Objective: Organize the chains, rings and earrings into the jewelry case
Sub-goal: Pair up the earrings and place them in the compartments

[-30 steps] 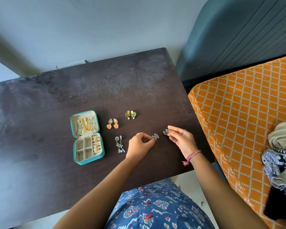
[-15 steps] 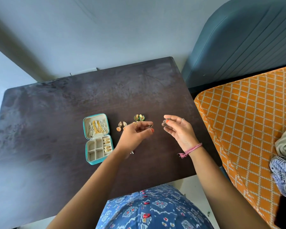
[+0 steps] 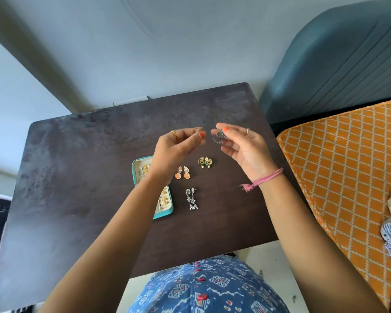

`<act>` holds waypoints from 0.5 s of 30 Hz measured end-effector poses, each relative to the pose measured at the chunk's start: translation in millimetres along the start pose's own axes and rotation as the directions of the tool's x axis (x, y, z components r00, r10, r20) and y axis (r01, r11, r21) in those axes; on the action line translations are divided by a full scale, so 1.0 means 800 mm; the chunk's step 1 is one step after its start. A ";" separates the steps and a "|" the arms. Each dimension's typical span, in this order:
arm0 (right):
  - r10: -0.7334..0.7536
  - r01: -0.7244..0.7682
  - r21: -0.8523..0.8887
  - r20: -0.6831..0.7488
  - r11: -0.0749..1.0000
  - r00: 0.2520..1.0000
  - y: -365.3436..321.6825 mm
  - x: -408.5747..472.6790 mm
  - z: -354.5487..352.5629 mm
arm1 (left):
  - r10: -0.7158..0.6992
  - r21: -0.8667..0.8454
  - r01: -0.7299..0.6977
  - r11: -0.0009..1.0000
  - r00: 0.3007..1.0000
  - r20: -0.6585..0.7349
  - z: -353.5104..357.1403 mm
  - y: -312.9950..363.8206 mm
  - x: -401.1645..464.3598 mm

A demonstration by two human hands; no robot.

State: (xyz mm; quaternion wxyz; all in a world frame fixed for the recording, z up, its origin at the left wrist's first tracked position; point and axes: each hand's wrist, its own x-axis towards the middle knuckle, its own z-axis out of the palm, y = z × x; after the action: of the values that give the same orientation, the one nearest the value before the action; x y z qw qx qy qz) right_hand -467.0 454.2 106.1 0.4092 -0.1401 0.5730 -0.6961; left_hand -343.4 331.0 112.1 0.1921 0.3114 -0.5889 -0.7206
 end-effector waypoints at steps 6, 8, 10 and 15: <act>0.014 -0.015 0.004 0.116 1.000 0.993 -0.044 0.001 0.026 | 0.071 -0.060 -0.071 0.996 0.997 0.000 -0.005 0.033 0.005; 0.013 -0.014 0.007 0.145 1.000 0.989 -0.056 0.001 0.032 | 0.107 -0.079 -0.106 0.991 0.994 0.017 -0.008 0.044 0.006; 0.006 -0.008 0.011 0.167 1.000 0.986 -0.066 0.000 0.037 | 0.129 -0.088 -0.126 0.988 0.991 0.028 -0.011 0.054 0.005; -0.019 0.015 0.022 0.189 1.000 0.982 -0.082 0.000 0.047 | 0.045 -0.136 -0.043 0.990 0.999 0.018 -0.012 0.077 -0.004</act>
State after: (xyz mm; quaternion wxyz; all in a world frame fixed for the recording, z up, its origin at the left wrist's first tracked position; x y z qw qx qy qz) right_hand -468.8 429.1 177.6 0.4572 -0.2062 0.5232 -0.6890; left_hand -340.1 311.6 171.2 0.2225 0.2769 -0.5472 -0.7579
